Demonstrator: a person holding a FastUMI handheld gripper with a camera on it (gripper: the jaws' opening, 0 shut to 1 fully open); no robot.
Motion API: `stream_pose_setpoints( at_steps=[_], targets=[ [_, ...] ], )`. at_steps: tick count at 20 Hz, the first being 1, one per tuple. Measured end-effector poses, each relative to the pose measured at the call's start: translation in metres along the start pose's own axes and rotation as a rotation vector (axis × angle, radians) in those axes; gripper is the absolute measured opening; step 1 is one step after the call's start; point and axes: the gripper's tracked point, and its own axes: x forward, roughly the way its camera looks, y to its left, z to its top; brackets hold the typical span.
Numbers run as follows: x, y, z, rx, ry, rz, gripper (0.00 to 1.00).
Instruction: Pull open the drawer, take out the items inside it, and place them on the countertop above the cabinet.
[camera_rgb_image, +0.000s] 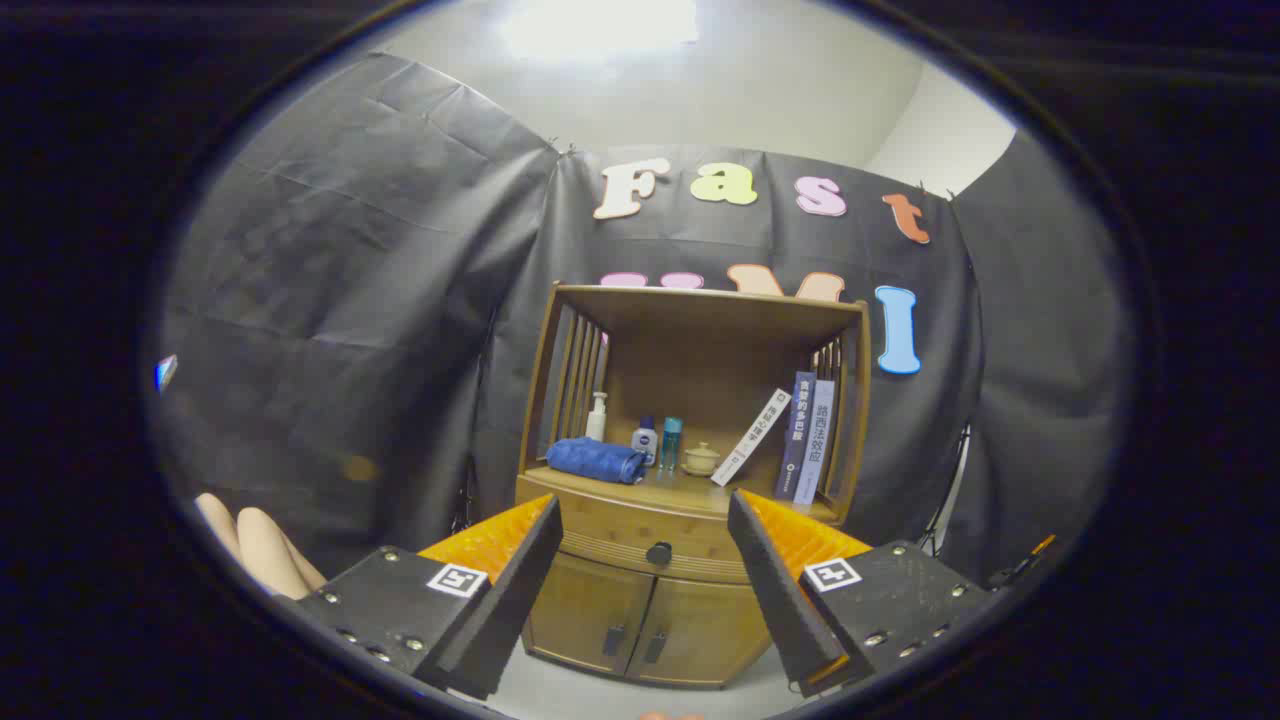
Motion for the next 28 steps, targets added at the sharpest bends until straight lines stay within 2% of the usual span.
stream_pose_setpoints(
  at_steps=[28],
  targets=[
    [0.0011,-0.0056,0.0008,0.026,-0.018,-0.019,0.99]
  ],
)
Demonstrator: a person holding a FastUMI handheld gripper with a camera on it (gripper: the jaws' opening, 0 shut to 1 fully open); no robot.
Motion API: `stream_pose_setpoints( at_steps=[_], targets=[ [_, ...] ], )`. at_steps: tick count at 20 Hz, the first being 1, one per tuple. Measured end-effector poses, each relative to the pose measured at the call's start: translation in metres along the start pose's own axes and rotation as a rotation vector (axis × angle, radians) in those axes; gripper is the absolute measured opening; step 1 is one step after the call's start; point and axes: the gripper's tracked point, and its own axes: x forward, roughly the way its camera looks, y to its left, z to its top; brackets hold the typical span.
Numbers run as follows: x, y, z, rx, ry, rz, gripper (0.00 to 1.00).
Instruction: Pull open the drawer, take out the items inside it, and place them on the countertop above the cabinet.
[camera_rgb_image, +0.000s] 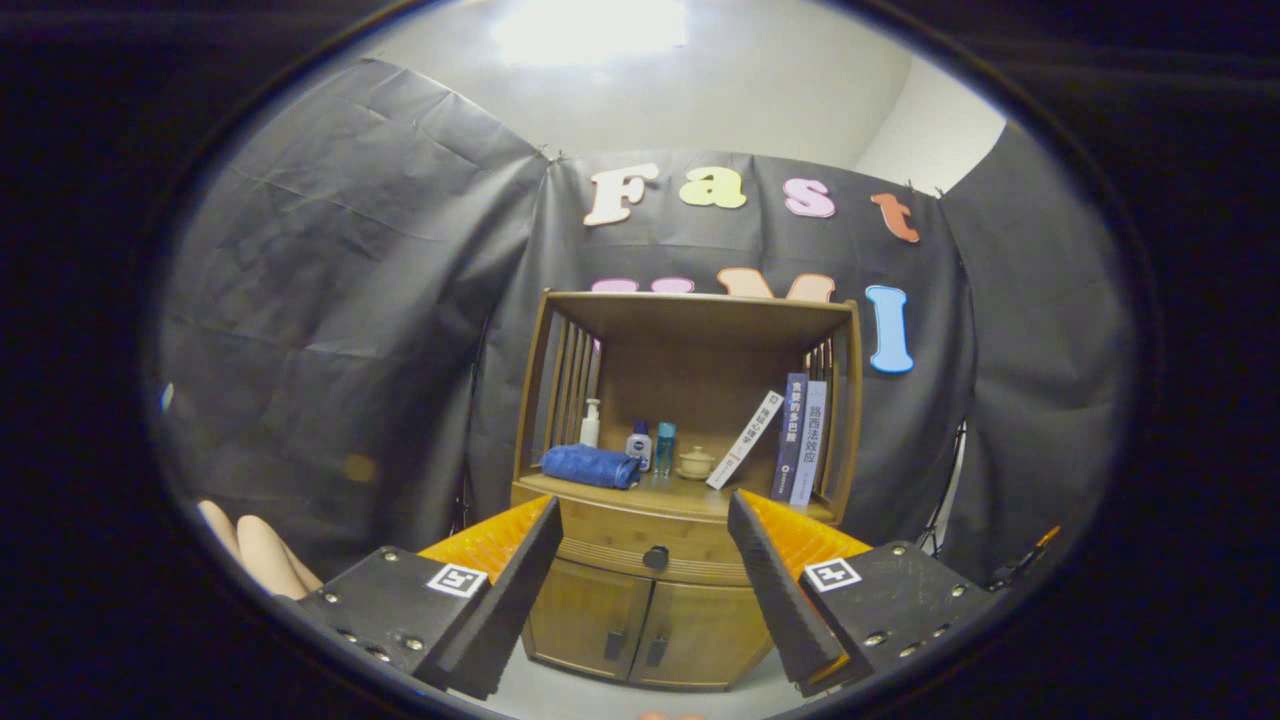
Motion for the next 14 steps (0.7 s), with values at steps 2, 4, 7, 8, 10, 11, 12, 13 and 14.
stream_pose_setpoints(
  at_steps=[2,4,7,8,10,11,12,13,14],
  targets=[
    [0.0004,0.0000,-0.0007,-0.001,0.002,-0.001,0.99],
    [0.0005,-0.0005,-0.0019,0.004,0.005,-0.002,0.99],
    [0.0010,0.0010,-0.0043,0.014,0.010,0.000,0.99],
    [0.0004,0.0012,-0.0046,0.015,0.010,0.001,0.99],
    [-0.0001,0.0010,-0.0040,0.014,0.009,-0.001,0.99],
    [-0.0001,0.0009,-0.0037,0.014,0.007,-0.001,0.99],
    [-0.0005,0.0014,-0.0024,0.015,0.004,-0.001,0.99],
    [-0.0007,0.0012,-0.0008,0.015,0.001,-0.001,0.99],
    [-0.0007,-0.0001,-0.0011,0.013,0.000,-0.004,0.99]
  ],
)
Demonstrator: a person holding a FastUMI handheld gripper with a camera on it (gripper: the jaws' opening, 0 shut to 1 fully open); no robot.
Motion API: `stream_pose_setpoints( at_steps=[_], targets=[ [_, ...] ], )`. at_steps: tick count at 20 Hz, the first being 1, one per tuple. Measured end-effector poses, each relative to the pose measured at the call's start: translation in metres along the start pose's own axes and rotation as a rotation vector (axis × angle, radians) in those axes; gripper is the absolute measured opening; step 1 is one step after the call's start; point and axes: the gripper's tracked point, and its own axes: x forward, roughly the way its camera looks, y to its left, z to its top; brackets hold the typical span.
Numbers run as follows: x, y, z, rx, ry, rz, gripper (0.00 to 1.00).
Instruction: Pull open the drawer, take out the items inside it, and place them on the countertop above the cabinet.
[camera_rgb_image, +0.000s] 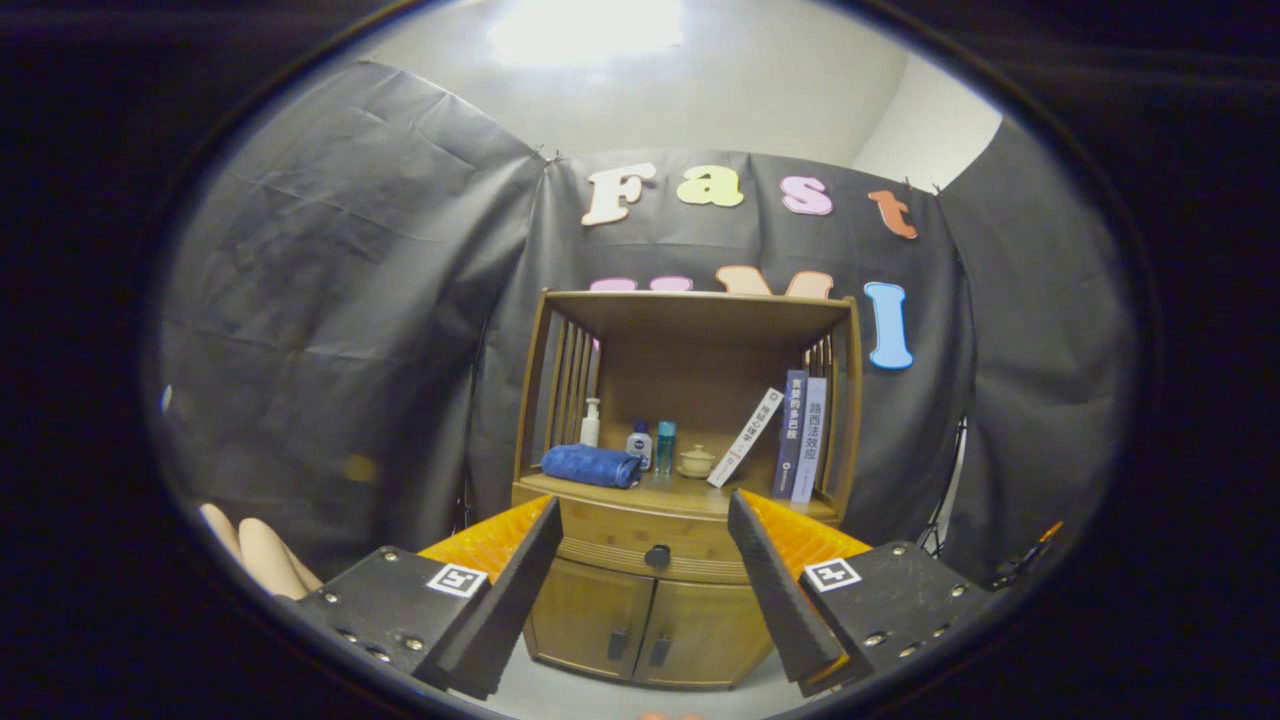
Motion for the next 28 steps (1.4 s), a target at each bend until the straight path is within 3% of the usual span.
stream_pose_setpoints(
  at_steps=[7,16,28],
  targets=[
    [0.007,-0.002,-0.009,-0.008,0.017,-0.011,0.99],
    [0.043,0.019,-0.035,-0.009,0.041,0.036,1.00],
    [0.119,0.043,-0.041,-0.004,0.002,0.080,0.99]
  ],
)
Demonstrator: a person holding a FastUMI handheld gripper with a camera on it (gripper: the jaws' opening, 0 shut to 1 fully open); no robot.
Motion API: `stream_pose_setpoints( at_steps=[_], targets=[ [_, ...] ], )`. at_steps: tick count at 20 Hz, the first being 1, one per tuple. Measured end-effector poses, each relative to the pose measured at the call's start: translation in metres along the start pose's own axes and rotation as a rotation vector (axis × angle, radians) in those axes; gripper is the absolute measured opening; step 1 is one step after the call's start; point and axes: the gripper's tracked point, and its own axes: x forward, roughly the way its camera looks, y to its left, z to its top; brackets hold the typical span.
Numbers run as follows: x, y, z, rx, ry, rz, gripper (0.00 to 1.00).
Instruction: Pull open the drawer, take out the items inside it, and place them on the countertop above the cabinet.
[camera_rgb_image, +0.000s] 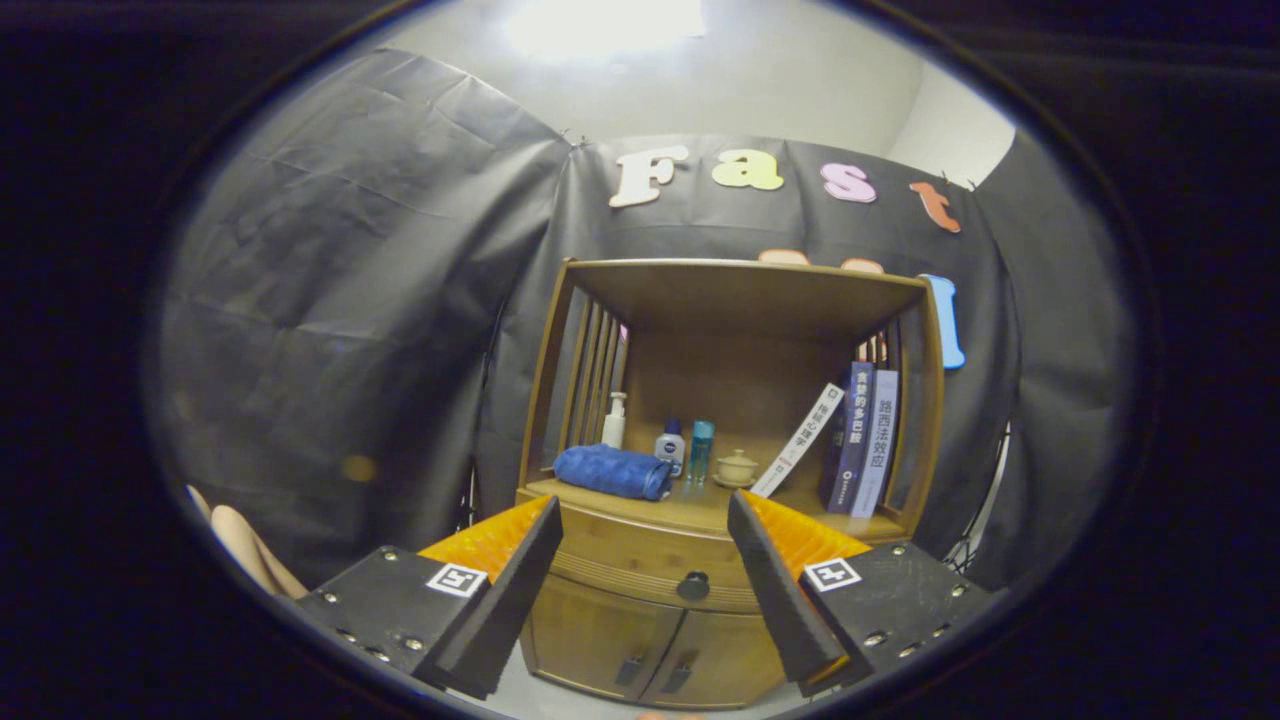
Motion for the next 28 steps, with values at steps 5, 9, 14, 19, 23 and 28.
stream_pose_setpoints(
  at_steps=[5,9,14,19,23,28],
  targets=[
    [0.028,-0.011,-0.013,0.028,0.010,-0.033,0.99],
    [0.051,-0.018,-0.026,0.000,0.020,-0.058,0.99],
    [0.059,-0.022,-0.051,0.000,0.057,-0.073,0.99],
    [0.062,-0.035,-0.063,-0.033,0.073,-0.100,0.99],
    [0.065,-0.040,-0.077,-0.008,0.094,-0.111,0.99],
    [0.068,-0.053,-0.081,-0.022,0.096,-0.135,0.99]
  ],
)
